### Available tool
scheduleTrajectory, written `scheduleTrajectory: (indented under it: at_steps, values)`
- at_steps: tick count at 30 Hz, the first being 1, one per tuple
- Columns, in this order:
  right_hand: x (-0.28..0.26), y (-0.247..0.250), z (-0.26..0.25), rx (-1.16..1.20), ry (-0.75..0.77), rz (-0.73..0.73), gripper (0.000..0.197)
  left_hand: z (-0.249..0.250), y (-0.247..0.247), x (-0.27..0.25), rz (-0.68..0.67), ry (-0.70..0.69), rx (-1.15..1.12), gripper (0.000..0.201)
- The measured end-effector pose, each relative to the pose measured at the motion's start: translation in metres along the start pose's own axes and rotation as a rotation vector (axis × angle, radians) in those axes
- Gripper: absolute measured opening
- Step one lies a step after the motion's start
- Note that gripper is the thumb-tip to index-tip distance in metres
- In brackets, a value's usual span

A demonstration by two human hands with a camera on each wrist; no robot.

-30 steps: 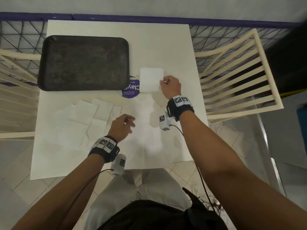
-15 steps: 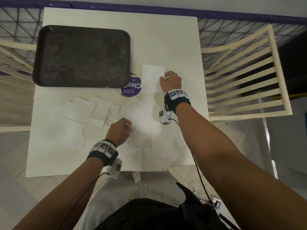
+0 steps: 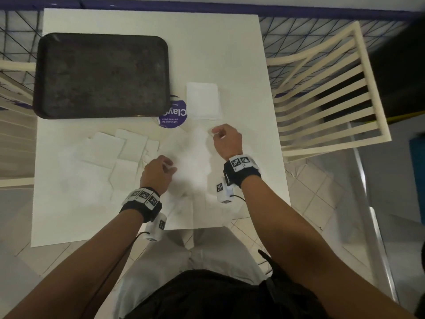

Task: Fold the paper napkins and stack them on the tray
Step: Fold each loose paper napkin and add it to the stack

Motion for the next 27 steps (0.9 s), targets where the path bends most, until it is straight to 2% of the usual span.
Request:
scheduleTrajectory:
  at_steps: [6, 10, 13, 16, 18, 22, 25, 27]
  values:
    - [-0.048, -0.03, 0.034, -0.056, -0.016, -0.173, 0.026, 0.004, 0.002, -0.002, 0.064, -0.034, 0.019, 0.01]
    - [-0.067, -0.033, 0.041, -0.047, -0.027, -0.169, 0.016, 0.011, 0.012, -0.01, 0.14, -0.103, -0.017, 0.008]
    - [-0.074, -0.036, 0.042, -0.042, -0.08, -0.206, 0.027, 0.017, 0.022, -0.015, 0.193, -0.163, -0.074, 0.011]
    - [-0.079, -0.039, 0.034, -0.091, -0.087, -0.284, 0.04, 0.021, 0.028, -0.017, 0.174, -0.159, -0.189, 0.012]
    - [-0.079, -0.04, 0.031, -0.053, -0.105, -0.291, 0.032, 0.024, 0.033, -0.017, 0.179, -0.161, -0.235, 0.012]
    - [-0.084, -0.047, 0.027, 0.262, -0.165, -0.353, 0.017, 0.025, 0.044, -0.019, 0.23, -0.116, -0.338, 0.018]
    - [-0.085, -0.045, 0.015, 0.319, -0.116, -0.33, 0.004, 0.024, 0.049, -0.02, 0.243, -0.102, -0.356, 0.028]
    - [-0.084, -0.043, 0.009, 0.335, -0.091, -0.298, 0.007, 0.022, 0.048, -0.019, 0.21, -0.094, -0.39, 0.035]
Point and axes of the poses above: each hand's wrist, its own x-axis towards the middle knuckle, its own y-axis out of the back of the hand, z = x × y, the point moved 8 cm from there along x, towards the middle knuckle, and after that the axes turned 4 degrees about x, right-handed, at the moved point
